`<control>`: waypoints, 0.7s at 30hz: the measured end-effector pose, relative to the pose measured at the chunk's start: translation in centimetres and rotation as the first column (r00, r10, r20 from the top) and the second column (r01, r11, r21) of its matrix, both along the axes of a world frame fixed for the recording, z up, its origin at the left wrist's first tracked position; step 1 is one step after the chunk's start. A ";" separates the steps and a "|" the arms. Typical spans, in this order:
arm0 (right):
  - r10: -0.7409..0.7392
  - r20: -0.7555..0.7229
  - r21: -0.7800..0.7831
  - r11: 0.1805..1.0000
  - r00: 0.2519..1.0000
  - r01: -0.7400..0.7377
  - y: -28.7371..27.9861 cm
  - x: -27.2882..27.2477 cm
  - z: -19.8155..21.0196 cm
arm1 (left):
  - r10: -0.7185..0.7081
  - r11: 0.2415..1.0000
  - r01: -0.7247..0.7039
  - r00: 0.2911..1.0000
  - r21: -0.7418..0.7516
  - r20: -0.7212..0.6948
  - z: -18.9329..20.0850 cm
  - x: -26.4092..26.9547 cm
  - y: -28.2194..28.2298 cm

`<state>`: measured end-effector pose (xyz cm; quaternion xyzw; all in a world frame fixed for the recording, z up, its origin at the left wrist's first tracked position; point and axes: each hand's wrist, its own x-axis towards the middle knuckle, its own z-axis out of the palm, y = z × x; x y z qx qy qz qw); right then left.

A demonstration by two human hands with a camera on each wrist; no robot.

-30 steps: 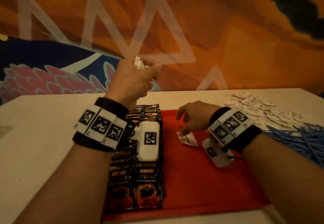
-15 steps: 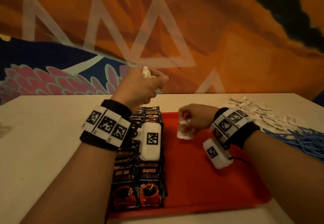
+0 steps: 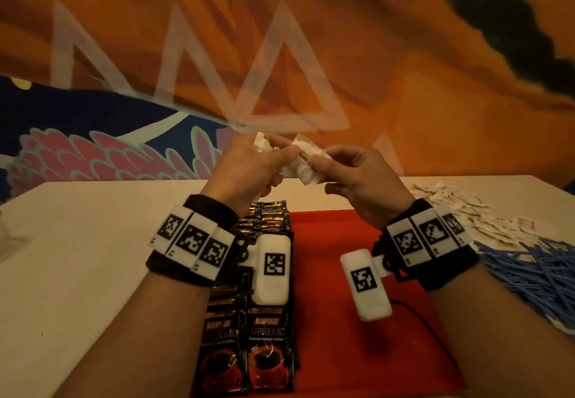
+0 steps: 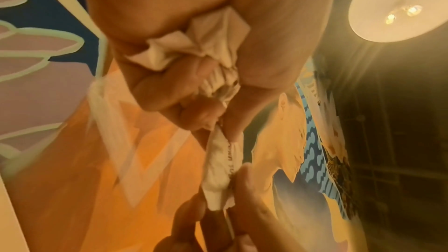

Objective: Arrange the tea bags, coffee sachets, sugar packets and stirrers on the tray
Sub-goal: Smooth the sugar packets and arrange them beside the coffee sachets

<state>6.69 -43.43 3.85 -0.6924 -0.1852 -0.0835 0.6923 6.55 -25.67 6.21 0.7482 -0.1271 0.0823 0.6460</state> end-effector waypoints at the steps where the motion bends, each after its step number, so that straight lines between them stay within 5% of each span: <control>1: -0.008 -0.010 0.050 0.999 1.000 0.008 0.0 0.0 0.0 | 0.001 1.000 -0.001 1.000 -0.022 -0.012 0.0 0.1 0.0; 7: -0.167 0.100 0.008 0.986 0.981 0.167 -0.5 0.4 0.2 | -0.027 0.999 0.027 1.000 0.025 0.003 -0.3 0.2 0.0; 14: -0.075 -0.164 0.300 0.946 0.984 0.122 -0.3 0.0 0.7 | 0.006 0.999 -0.002 0.997 -0.050 0.071 -0.4 0.2 -0.3; 18: -0.024 -0.067 0.079 0.996 0.997 0.029 -0.3 -0.3 0.7 | 0.016 0.994 -0.009 0.998 -0.109 0.060 -0.2 0.2 -0.2; 21: -0.095 0.017 0.004 0.995 0.995 0.095 -0.3 0.0 0.5 | -0.005 0.986 0.007 1.000 -0.165 0.007 -0.1 0.1 -0.2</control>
